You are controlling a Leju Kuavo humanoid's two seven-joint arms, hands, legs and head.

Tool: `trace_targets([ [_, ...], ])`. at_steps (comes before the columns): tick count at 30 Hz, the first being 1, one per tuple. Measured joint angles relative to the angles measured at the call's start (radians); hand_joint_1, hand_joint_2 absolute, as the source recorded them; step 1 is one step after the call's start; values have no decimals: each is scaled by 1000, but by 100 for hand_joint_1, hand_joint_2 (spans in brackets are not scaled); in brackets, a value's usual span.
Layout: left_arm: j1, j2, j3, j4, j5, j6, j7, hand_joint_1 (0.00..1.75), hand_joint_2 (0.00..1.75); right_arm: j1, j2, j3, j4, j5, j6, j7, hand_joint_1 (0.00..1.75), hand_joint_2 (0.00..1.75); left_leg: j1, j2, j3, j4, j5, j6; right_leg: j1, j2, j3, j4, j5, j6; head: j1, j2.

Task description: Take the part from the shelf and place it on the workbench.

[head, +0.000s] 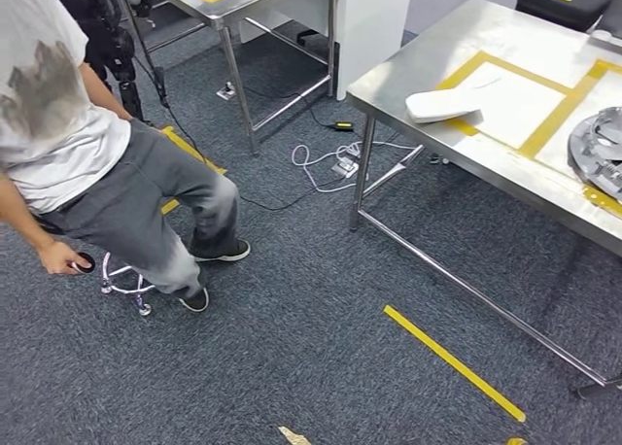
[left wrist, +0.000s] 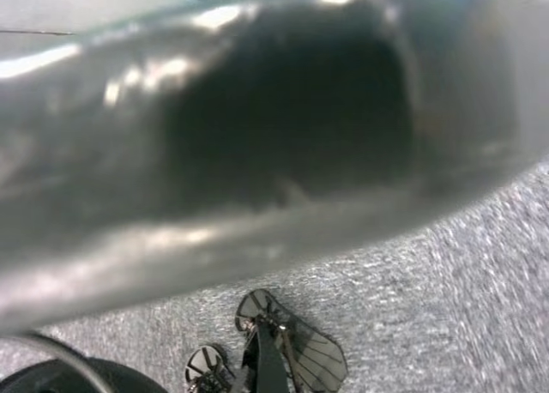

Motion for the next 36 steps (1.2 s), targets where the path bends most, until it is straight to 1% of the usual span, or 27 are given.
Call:
trace_targets([
  [1, 2, -1, 1, 0, 0, 0, 0, 0, 0, -1, 0, 2, 0, 7, 3, 0, 0, 0, 1, -10, 2, -5, 3, 6, -2, 3, 1, 2, -5, 5, 1, 0],
  [3, 2, -3, 1, 0, -1, -1, -4, 0, 0, -2, 0, 11, 0, 24, 8, -2, 0, 0, 6, -28, 6, -15, 10, 19, -4, 45, -20, 52, -42, 13, 6, 0],
  [5, 1, -4, 1, 0, -3, -5, -10, 0, 0, 0, 0, 19, 1, 39, 13, -3, 0, 0, 7, -47, 5, -16, 13, 25, -5, 97, -82, 177, -105, 15, 12, 0],
  [6, 1, -4, 1, 0, -3, -7, -11, 0, 0, 2, 0, 23, 1, 48, 14, -2, 0, 0, 7, -59, 4, -16, 14, 27, -5, 108, -115, 241, -126, 16, 12, 0],
  [7, 1, -4, 1, 0, -4, -9, -12, 0, 0, 5, 0, 27, 2, 56, 15, -2, 0, 0, 6, -71, 4, -15, 14, 28, -5, 112, -137, 279, -130, 17, 12, 0],
  [8, 1, -4, 1, 0, -4, -10, -12, 0, 0, 7, 0, 32, 3, 64, 16, 0, 0, 0, 5, -84, 4, -14, 14, 28, -5, 115, -144, 281, -114, 17, 12, 0],
  [10, 1, -4, 1, 0, -4, -12, -12, 0, 0, 8, -2, 40, 3, 73, 15, 2, 0, 0, 5, -110, 4, -9, 12, 26, -6, 128, -103, 176, -39, 15, 13, 0],
  [11, 0, -4, 1, 0, -4, -12, -12, 0, 0, 6, -4, 43, 4, 75, 15, 3, 0, 0, 4, -122, 2, -4, 10, 22, -9, 153, -74, 109, -10, 14, 13, 0],
  [12, 0, -4, 1, 0, -6, -12, -12, 0, 0, 5, -4, 45, 5, 76, 14, 5, 0, 0, 4, -133, -2, 2, 8, 18, -11, 176, -49, 59, 7, 12, 12, 0],
  [13, -1, -4, 1, 0, -8, -11, -10, 0, 0, 5, -5, 46, 5, 76, 14, 8, 0, 0, 5, -142, -8, 8, 8, 12, -12, 194, -35, 31, 10, 9, 11, 0],
  [14, -1, -4, 1, 0, -12, -8, -6, 0, 0, 5, -5, 48, 6, 76, 14, 13, 0, 0, 6, -152, -14, 11, 9, 6, -12, 202, -29, 22, 4, 6, 11, 0],
  [16, 1, -3, 1, 1, -24, 0, 7, 0, 0, 6, -5, 49, 7, 79, 19, 23, 0, 0, 10, -164, -22, 16, 10, -5, -11, 178, -25, 18, 8, -6, 11, 0],
  [18, 1, -1, 1, 3, -36, 8, 20, 0, 0, 6, -5, 52, 7, 89, 25, 21, 0, 0, 9, -129, -43, 61, -18, -16, -13, 151, -20, 11, 11, -20, 5, 0],
  [20, 0, -1, 1, 6, -44, 10, 25, 0, 0, 6, -5, 60, 7, 103, 27, 11, 0, 0, 11, -79, -94, 176, -80, -26, -11, 121, -18, 9, 10, -29, -2, 0],
  [21, -1, 0, 1, 7, -46, 11, 27, 0, 0, 6, -5, 64, 7, 110, 27, 6, 0, 0, 14, -69, -123, 239, -107, -29, -10, 105, -17, 9, 9, -31, -3, 0],
  [22, -1, 0, 1, 8, -48, 10, 27, 0, 0, 7, -5, 66, 7, 115, 27, 4, 0, 0, 17, -64, -142, 281, -119, -31, -9, 89, -16, 9, 7, -31, -3, 0],
  [23, -1, 1, 1, 8, -50, 9, 26, 0, 0, 6, -5, 69, 7, 120, 26, 3, 0, 0, 19, -62, -144, 288, -112, -32, -8, 74, -15, 10, 6, -31, -3, 0],
  [24, -1, 1, 1, 9, -51, 8, 24, 0, 0, 5, -5, 73, 7, 125, 26, 3, 0, 0, 20, -58, -127, 256, -86, -32, -8, 61, -13, 10, 4, -30, -3, 0],
  [25, -1, 2, 1, 9, -49, 7, 21, 0, 0, 3, -5, 77, 7, 129, 26, 3, 0, 0, 20, -46, -95, 193, -51, -31, -8, 49, -10, 10, 1, -27, -3, 0],
  [27, -4, 3, 1, 10, -41, 6, 11, 0, 0, 1, -6, 86, 7, 140, 28, 8, 0, 0, 14, -4, -31, 67, -6, -23, -4, 28, -7, 11, -5, -17, -3, 0],
  [29, -8, 3, 2, 13, -26, 3, 3, 0, 0, -3, -7, 96, 7, 157, 36, 19, 0, 0, 6, 16, -10, 18, -3, -12, 0, 9, -6, 10, -12, -5, -2, 0],
  [30, -9, 3, 5, 15, -19, 3, 1, 0, 0, -6, -8, 102, 7, 167, 42, 23, 0, 0, 4, 7, -12, 15, -2, -6, 0, -1, -1, 9, -13, 0, -2, 0],
  [31, -9, 3, 8, 18, -14, 6, 0, 0, 0, -9, -10, 109, 7, 175, 47, 26, 0, 0, 5, -3, -11, 11, 0, 0, -3, -6, 1, 8, -16, 5, -2, 0],
  [32, -9, 2, 11, 20, -12, 10, 0, 0, 0, -13, -12, 116, 7, 180, 50, 28, 0, 0, 6, -13, -9, 6, 3, 7, -5, 8, 1, 16, -25, 9, -1, 0],
  [33, -9, 2, 14, 23, -11, 13, 1, 0, 0, -16, -14, 120, 7, 182, 53, 28, 0, 0, 8, -22, -7, 1, 6, 14, -7, 32, -9, 41, -44, 13, 2, 0],
  [35, -11, 1, 16, 28, -10, 17, 2, 0, 0, -18, -19, 127, 7, 184, 56, 29, 0, 0, 10, -41, -6, -2, 10, 23, -8, 90, -63, 152, -102, 16, 8, 0],
  [36, -12, 1, 17, 31, -10, 18, 2, 0, 0, -17, -21, 130, 7, 184, 57, 31, 0, 0, 9, -53, -7, -2, 11, 26, -8, 104, -99, 222, -127, 17, 9, 0],
])
